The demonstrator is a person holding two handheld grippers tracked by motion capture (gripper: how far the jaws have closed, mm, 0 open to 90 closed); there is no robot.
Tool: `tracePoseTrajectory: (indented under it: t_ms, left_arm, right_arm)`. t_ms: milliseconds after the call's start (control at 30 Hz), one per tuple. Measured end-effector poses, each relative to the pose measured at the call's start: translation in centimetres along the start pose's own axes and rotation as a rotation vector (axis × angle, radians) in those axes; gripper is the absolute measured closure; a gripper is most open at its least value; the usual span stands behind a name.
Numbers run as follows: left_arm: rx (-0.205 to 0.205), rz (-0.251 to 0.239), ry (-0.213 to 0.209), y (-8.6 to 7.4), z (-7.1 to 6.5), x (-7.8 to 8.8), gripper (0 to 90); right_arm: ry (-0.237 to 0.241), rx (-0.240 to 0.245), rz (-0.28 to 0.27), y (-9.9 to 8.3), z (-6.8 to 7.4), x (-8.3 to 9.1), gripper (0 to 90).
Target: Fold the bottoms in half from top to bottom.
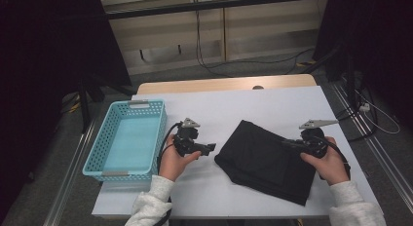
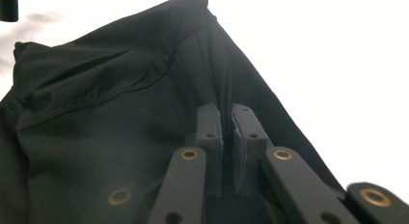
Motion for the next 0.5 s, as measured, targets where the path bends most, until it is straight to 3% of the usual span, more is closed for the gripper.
tracePoseTrajectory:
  t_ms: [200,233,267,500]
  left_arm:
    - [-0.017,0.010,-0.005,0.02,-0.19,-0.11,14.8]
    - [-0.014,0.008,0.013,0.03,-0.29,-0.11,14.8]
    - [-0.014,0.010,-0.009,0.04,-0.24,-0.12,14.8]
    - [-0.011,0.010,-0.012,0.12,-0.20,0.04,14.8]
  right_arm:
    - [-0.004,0.001,0.001,-0.16,-0.11,0.34,83.0]
    - [-0.003,0.003,0.001,-0.18,-0.13,0.41,83.0]
    - [-0.004,0.003,0.003,-0.21,-0.14,0.48,83.0]
    - [-0.010,0.001,0.007,-0.57,-0.32,0.87,83.1]
Point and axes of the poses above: each handheld gripper's, and its own axes: x roughly backward along the jaws, y roughly out of its top, z roughly to its left, the point moved 2 cm from there along -x, roughly forward along the jaws, and after that the axes turned 10 degrees about y, right-handed, at the moved point
